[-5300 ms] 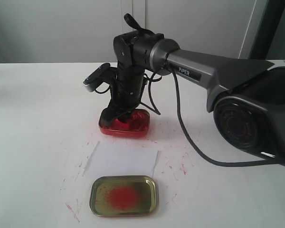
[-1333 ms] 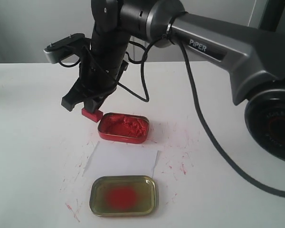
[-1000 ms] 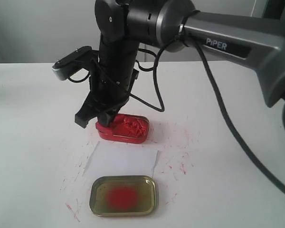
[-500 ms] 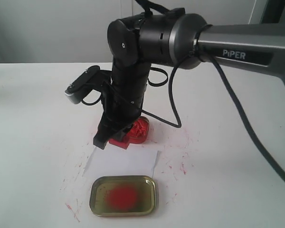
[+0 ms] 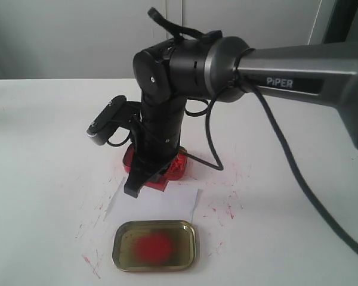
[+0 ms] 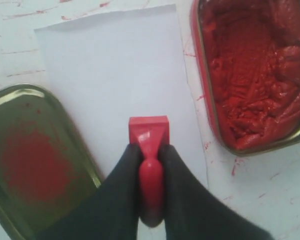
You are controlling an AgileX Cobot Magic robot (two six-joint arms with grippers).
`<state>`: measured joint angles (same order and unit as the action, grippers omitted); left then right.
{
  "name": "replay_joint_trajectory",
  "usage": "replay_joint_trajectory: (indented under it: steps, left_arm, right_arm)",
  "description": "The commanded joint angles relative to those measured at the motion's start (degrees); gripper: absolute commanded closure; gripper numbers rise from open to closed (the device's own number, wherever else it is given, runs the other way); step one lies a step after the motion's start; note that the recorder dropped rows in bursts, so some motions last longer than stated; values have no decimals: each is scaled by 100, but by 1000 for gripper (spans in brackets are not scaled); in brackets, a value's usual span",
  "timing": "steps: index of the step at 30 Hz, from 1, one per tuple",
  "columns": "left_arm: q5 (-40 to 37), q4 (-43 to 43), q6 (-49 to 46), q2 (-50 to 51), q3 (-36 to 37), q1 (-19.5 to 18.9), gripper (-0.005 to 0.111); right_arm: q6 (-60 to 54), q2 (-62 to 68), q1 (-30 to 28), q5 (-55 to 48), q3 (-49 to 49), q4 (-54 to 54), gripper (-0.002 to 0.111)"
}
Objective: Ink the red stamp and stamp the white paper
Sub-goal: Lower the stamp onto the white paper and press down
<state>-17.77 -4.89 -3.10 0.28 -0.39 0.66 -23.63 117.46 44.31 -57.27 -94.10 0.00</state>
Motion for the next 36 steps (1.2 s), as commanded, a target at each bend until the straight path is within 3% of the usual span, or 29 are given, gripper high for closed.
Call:
replay_joint_trajectory:
  steps: [1,18,28,36]
  left_arm:
    - [23,-56,33,-28,39,-17,107]
    - [23,-56,33,-28,39,-17,107]
    - [23,-56,33,-28,39,-17,107]
    - [23,-56,33,-28,39,-17,107]
  right_arm:
    - [-37,213,149,145,-10,-86,108]
    - [79,520,149,407,-10,-62,108]
    - [117,543,-118,404,11,802,108]
    - [94,543,-164,469,15,805,108]
